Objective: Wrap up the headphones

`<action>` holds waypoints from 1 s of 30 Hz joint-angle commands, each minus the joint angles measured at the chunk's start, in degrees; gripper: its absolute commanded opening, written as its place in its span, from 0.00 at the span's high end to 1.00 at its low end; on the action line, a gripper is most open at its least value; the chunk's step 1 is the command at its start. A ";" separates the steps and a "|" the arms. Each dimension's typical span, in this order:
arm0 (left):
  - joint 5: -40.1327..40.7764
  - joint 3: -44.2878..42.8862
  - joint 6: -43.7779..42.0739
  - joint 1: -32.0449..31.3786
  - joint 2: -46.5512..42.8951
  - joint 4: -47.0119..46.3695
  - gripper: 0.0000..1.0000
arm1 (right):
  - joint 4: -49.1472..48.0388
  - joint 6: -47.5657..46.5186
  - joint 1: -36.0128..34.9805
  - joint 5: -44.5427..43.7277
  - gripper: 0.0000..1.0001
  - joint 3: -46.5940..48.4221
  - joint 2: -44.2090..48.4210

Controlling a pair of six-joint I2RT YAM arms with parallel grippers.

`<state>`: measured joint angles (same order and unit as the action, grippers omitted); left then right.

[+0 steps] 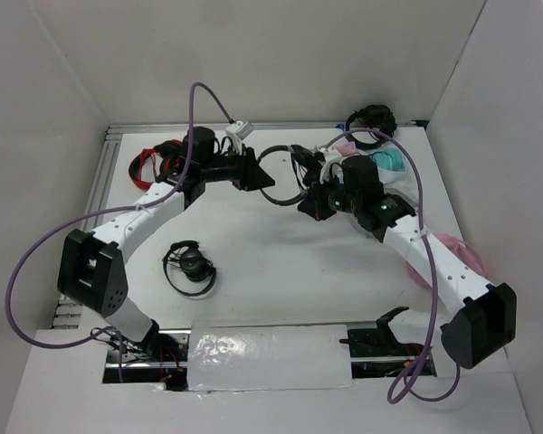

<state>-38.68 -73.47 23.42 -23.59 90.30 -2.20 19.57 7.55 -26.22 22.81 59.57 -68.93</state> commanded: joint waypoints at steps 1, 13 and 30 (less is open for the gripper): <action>-4.37 0.87 -4.43 0.04 1.71 -3.08 1.00 | 5.74 2.63 1.08 -2.77 1.00 3.27 0.28; -10.98 9.40 1.45 -4.53 6.72 -8.88 1.00 | 0.99 19.34 3.45 -4.68 1.00 -0.16 -6.92; -15.20 9.06 4.00 -11.73 18.40 -4.23 1.00 | 16.02 30.15 1.70 -21.57 0.98 -7.18 -9.11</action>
<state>-46.39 -62.67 28.84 -32.77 106.04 -10.04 36.01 35.38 -24.10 8.54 52.34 -76.75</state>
